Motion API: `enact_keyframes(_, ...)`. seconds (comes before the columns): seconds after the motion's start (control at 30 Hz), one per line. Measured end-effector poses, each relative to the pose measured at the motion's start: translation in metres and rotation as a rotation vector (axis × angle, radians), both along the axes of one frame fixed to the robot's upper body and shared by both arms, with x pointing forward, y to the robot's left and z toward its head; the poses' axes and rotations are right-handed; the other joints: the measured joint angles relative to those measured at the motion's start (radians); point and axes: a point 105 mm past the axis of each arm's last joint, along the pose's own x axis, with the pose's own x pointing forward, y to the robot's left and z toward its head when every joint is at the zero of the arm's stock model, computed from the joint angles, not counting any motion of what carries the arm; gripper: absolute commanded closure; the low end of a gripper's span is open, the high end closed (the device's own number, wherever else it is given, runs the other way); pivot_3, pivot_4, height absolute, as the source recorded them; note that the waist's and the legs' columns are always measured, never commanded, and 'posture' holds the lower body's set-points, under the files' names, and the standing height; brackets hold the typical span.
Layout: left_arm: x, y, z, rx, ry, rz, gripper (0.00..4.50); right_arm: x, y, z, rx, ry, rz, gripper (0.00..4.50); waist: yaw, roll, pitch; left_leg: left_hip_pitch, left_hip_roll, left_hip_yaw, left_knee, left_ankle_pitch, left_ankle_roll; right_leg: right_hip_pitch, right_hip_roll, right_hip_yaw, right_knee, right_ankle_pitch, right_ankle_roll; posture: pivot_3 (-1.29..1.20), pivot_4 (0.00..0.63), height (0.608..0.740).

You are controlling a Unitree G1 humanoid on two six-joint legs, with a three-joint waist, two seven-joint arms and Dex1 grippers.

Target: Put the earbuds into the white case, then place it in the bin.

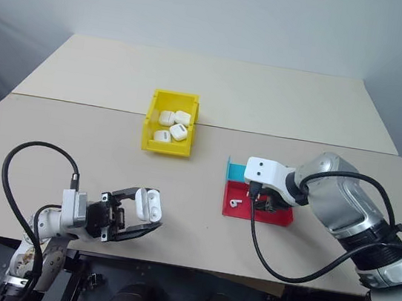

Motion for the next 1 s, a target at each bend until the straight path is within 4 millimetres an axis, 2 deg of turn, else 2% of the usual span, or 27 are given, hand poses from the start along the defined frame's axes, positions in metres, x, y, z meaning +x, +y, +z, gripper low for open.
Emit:
enact_keyframes(0.9, 0.005, 0.005, -0.001, 0.031, 0.037, 0.069, 1.72, 0.008, 0.001, -0.010, -0.031, 0.019, 0.002, 2.50, -0.001, 0.000, 0.000, -0.001, 0.000, 0.000, -0.001, 0.000, 0.000, -0.001, 0.000, 0.000, 0.000, 0.000, 0.000, 0.00, 0.150, 0.740)
enact_keyframes(1.0, 0.006, 0.006, -0.001, 0.030, 0.039, 0.075, 1.72, 0.007, 0.003, -0.011, -0.028, 0.027, 0.012, 3.08, -0.001, 0.000, 0.000, -0.001, 0.000, 0.000, -0.001, 0.000, 0.000, -0.002, 0.000, 0.000, 0.000, 0.000, 0.000, 0.00, 0.150, 0.740)
